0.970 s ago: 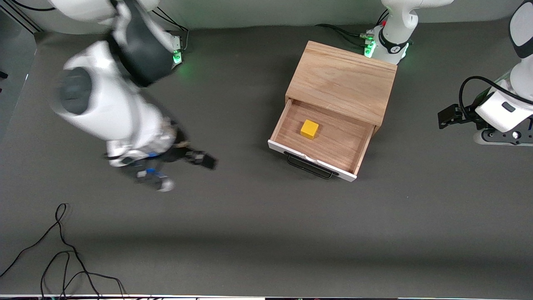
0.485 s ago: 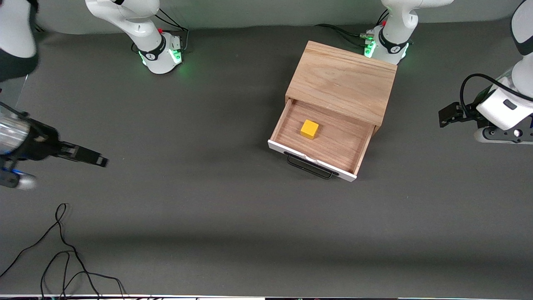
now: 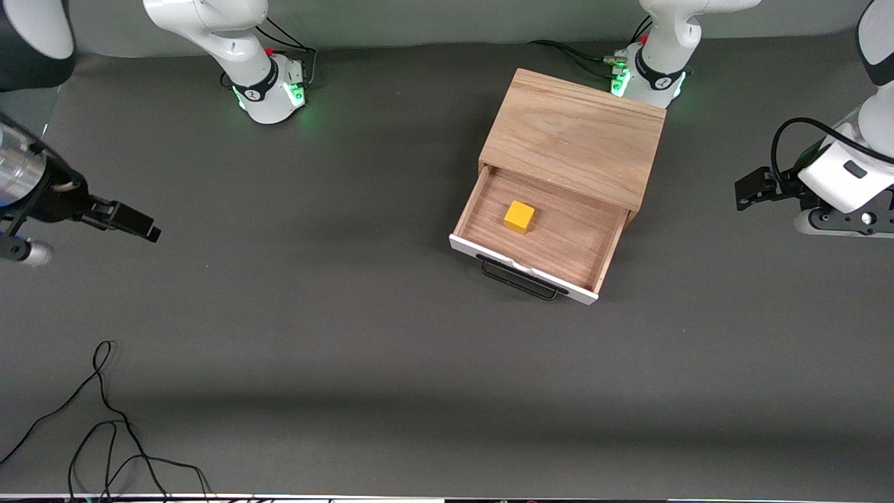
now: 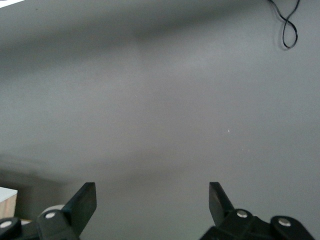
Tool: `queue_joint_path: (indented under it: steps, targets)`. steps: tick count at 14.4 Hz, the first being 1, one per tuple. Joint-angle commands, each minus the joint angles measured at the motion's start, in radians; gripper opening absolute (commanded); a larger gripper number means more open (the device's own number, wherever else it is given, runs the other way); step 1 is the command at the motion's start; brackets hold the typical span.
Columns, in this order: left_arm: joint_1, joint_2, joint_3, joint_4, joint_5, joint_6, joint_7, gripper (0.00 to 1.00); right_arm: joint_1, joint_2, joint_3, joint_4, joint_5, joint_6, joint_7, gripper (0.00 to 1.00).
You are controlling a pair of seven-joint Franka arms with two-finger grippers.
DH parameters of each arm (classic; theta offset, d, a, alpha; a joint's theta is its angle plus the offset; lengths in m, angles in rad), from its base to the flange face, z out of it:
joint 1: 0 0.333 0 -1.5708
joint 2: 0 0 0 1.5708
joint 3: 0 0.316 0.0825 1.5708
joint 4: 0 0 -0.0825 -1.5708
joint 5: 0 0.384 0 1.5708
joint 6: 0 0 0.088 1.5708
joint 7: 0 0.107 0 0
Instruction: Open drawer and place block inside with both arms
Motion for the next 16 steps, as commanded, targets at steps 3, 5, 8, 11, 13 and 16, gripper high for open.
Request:
queue_joint_path:
  steps: [3, 5, 8, 11, 13, 16]
  targets:
    - [-0.007, -0.007, 0.006, 0.008, 0.004, -0.021, 0.016, 1.0, 0.012, -0.132, -0.048, -0.195, -0.014, 0.109, -0.241, 1.0]
    - [-0.008, -0.003, 0.006, 0.008, 0.002, -0.021, 0.014, 1.0, 0.025, -0.097, -0.08, -0.139, -0.015, 0.054, -0.244, 1.0]
    - [-0.008, 0.0, 0.006, 0.008, 0.004, -0.021, 0.013, 1.0, 0.044, -0.048, -0.082, -0.073, -0.034, 0.017, -0.247, 1.0]
    - [-0.008, 0.0, 0.006, 0.008, 0.002, -0.021, 0.013, 1.0, 0.045, 0.013, -0.077, 0.019, -0.054, -0.058, -0.26, 1.0]
    - [-0.008, 0.0, 0.006, 0.008, 0.004, -0.021, 0.011, 1.0, 0.045, 0.034, -0.076, 0.049, -0.054, -0.099, -0.26, 1.0]
    - [-0.01, 0.001, 0.006, 0.008, 0.002, -0.021, 0.011, 1.0, 0.045, 0.047, -0.076, 0.051, -0.054, -0.099, -0.258, 1.0]
